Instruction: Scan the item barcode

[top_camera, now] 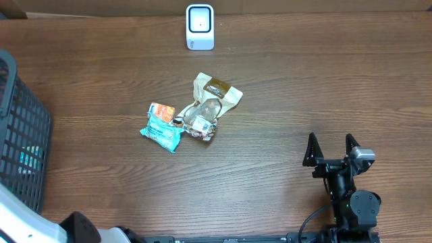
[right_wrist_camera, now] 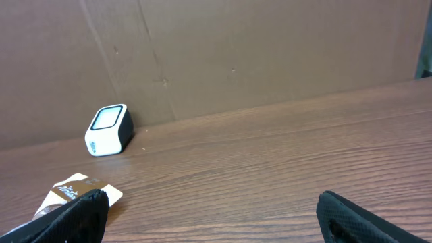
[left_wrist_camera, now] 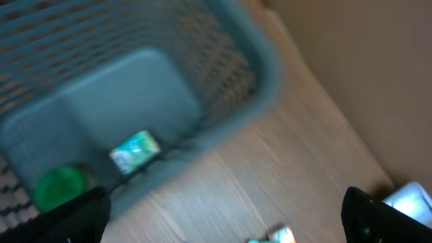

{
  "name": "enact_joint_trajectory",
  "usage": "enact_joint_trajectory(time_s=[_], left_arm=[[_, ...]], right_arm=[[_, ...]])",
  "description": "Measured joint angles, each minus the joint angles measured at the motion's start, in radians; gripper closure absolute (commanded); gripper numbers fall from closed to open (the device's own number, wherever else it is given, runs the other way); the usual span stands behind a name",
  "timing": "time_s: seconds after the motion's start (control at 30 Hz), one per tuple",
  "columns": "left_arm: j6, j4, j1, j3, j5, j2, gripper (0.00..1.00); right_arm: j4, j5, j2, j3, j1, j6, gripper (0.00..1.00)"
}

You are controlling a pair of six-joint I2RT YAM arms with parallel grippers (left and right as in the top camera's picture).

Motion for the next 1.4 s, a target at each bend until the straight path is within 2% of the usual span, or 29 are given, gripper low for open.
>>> enact_joint_trajectory(time_s=[0.07,0.27,0.43,0.53,0.77,1.07,1.3,1.4], left_arm=[[-0.018,0.001,0.094,-0.027,0.006,0.027,0.0],[-0.016,0.052,0.239,-0.16,0.016,0.146,0.0],[0.06,0.122,0.283,-0.282,0.02,0.237,0.1],[0.116,0.164,0.286,-0.336,0.021,0.278,0.15],[0.229,0.215,0.286,-0.4,0.021,0.415,0.15],[0.307,0.218,0.277,-0.409,0.021,0.627,0.23],[0.34,0.265,0.228,-0.409,0.022,0.662,0.24],[0.356,0.285,0.2,-0.409,0.022,0.662,0.36]], right_arm=[[0.0,0.0,0.0,0.0,0.0,0.0,0.0],[0.0,0.0,0.0,0.0,0.0,0.0,0.0],[0.0,0.0,0.0,0.0,0.0,0.0,0.0],[0.0,0.0,0.0,0.0,0.0,0.0,0.0],[0.0,0.0,0.0,0.0,0.0,0.0,0.0],[0.0,0.0,0.0,0.0,0.0,0.0,0.0],[0.0,0.0,0.0,0.0,0.0,0.0,0.0],[0.0,0.0,0.0,0.0,0.0,0.0,0.0]])
